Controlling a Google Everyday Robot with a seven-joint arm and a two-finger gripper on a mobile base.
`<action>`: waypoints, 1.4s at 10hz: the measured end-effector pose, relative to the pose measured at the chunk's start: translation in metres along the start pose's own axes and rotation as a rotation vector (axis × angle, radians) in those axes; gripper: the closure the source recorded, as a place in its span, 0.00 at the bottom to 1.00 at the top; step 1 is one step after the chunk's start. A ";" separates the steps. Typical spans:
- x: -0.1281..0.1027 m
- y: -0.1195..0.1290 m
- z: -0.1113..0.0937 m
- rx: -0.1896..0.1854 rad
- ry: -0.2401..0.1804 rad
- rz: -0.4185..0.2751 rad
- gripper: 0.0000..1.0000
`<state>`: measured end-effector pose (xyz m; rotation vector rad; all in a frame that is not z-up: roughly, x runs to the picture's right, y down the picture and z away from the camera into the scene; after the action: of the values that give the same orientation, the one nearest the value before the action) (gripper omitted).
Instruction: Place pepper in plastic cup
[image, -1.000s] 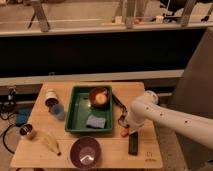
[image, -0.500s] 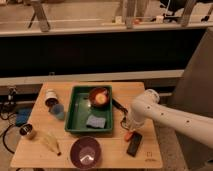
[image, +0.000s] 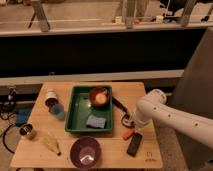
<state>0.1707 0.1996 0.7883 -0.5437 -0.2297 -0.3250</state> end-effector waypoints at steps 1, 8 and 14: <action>0.006 0.003 -0.004 0.008 0.004 0.015 0.49; -0.025 0.020 0.004 -0.013 -0.021 -0.032 0.49; -0.048 0.025 0.014 -0.044 -0.030 -0.104 0.49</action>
<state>0.1335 0.2390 0.7744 -0.5815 -0.2807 -0.4239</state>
